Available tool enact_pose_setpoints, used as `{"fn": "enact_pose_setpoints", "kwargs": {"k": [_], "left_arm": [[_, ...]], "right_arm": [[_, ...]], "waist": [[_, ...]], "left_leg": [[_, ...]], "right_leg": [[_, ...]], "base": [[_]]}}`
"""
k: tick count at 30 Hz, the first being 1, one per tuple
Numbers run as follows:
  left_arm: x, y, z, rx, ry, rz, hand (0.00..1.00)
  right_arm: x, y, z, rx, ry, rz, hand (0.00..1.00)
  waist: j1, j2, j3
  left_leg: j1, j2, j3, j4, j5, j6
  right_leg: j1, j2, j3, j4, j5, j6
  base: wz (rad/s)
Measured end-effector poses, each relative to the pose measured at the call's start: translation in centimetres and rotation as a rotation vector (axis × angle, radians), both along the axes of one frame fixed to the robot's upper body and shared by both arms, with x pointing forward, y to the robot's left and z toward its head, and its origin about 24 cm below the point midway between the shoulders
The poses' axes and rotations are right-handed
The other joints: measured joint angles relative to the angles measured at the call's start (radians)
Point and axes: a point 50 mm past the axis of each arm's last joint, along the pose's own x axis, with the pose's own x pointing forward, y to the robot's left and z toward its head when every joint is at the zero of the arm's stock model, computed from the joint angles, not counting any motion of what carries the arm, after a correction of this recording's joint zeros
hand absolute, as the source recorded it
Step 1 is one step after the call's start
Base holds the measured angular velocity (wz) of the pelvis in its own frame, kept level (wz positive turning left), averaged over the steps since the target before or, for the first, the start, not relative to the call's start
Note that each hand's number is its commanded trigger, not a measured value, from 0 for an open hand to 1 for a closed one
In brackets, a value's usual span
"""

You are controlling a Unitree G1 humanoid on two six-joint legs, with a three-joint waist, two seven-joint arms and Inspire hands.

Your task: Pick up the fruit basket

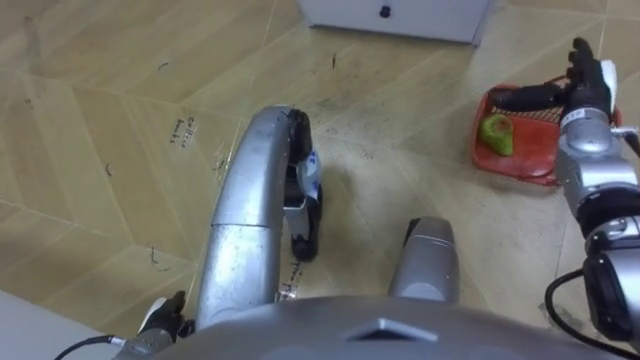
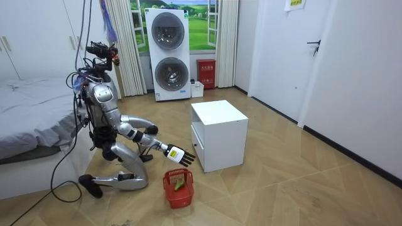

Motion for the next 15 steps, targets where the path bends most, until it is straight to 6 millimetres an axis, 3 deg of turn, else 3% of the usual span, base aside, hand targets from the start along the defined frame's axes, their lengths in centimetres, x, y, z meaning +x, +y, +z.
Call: {"fn": "enact_pose_setpoints", "kwargs": {"k": [15], "left_arm": [[-0.53, -0.12, -0.03, 0.001, 0.010, 0.006, 0.00]], "right_arm": [[0.52, 0.28, 0.87, -0.083, -0.040, 0.018, 0.00]], "waist": [[-0.024, 0.000, -0.0036]], "left_leg": [[0.014, 0.002, -0.001, 0.001, 0.000, 0.000]], "right_leg": [[0.011, -0.002, 0.003, 0.001, 0.000, 0.000]], "base": [[-0.01]]}}
